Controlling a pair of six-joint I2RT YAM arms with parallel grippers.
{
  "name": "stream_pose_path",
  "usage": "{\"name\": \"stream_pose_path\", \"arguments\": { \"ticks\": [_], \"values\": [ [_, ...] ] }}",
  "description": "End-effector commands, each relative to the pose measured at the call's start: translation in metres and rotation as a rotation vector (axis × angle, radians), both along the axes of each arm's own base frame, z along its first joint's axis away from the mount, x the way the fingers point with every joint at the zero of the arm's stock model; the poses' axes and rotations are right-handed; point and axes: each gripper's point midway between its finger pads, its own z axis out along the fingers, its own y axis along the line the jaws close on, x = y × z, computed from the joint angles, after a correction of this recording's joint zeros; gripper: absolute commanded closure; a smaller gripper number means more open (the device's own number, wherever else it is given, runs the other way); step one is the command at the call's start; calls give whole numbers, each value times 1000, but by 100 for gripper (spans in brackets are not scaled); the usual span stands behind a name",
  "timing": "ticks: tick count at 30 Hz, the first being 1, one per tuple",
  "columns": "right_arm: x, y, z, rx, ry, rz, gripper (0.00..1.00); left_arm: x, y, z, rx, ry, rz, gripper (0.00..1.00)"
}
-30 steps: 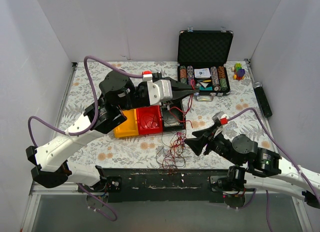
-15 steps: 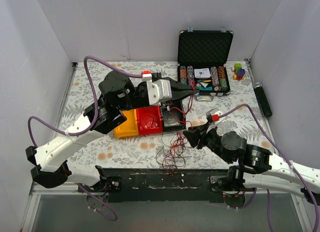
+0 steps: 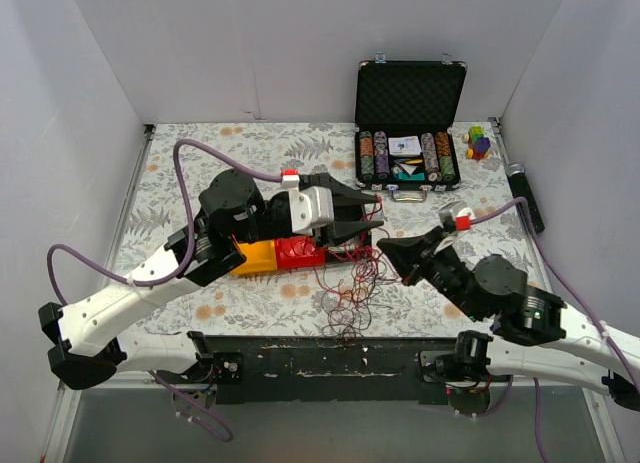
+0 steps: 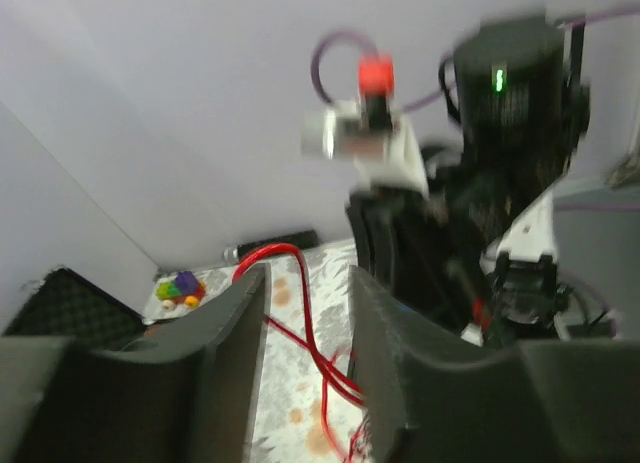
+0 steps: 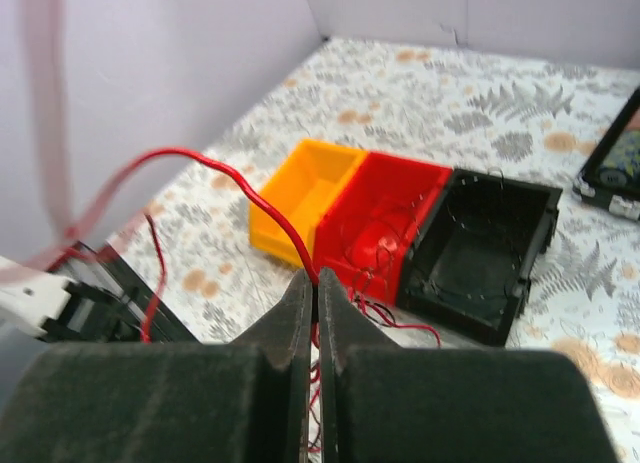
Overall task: Untangle the cables
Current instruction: Untie the cable.
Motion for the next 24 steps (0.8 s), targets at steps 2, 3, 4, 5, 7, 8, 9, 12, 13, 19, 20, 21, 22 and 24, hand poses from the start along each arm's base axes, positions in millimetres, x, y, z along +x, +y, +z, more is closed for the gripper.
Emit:
{"name": "stream_pose_path", "arguments": {
  "ticks": [2, 3, 4, 5, 7, 8, 9, 12, 13, 19, 20, 21, 22, 24],
  "values": [
    [-6, -13, 52, 112, -46, 16, 99, -5, 14, -32, 25, 55, 23, 19],
    [-7, -14, 52, 119, -41, 15, 99, -5, 16, -40, 34, 68, 28, 10],
    [-7, -15, 52, 127, -39, 16, 99, -8, 20, -47, 44, 75, 22, 9],
    [-8, -16, 52, 137, -36, 19, 99, -14, 22, -55, 63, 65, -4, 8],
    [-10, -18, 55, 162, -38, 24, 99, -35, 31, -70, 99, 6, -90, 9],
    [-10, -18, 56, 169, -39, 27, 99, -43, 33, -81, 125, -4, -133, 9],
    [-11, -19, 58, 175, -41, 31, 99, -51, 36, -88, 145, -24, -173, 10],
    [-13, -20, 62, 178, -47, 44, 99, -51, 38, -104, 199, -64, -173, 11],
    [-14, -20, 65, 181, -52, 49, 99, -44, 38, -104, 200, -74, -138, 11],
    [-17, -26, 72, 209, -71, 57, 99, 0, 43, -91, 148, -132, 107, 16],
    [-18, -28, 73, 217, -72, 57, 99, -5, 43, -93, 159, -128, 82, 19],
    [-18, -29, 73, 223, -74, 59, 99, -12, 42, -96, 179, -132, 37, 23],
    [-19, -30, 75, 229, -78, 63, 99, -20, 41, -100, 194, -141, -10, 32],
    [-22, -30, 77, 237, -86, 78, 99, -24, 40, -113, 219, -145, -40, 51]
  ]
}}
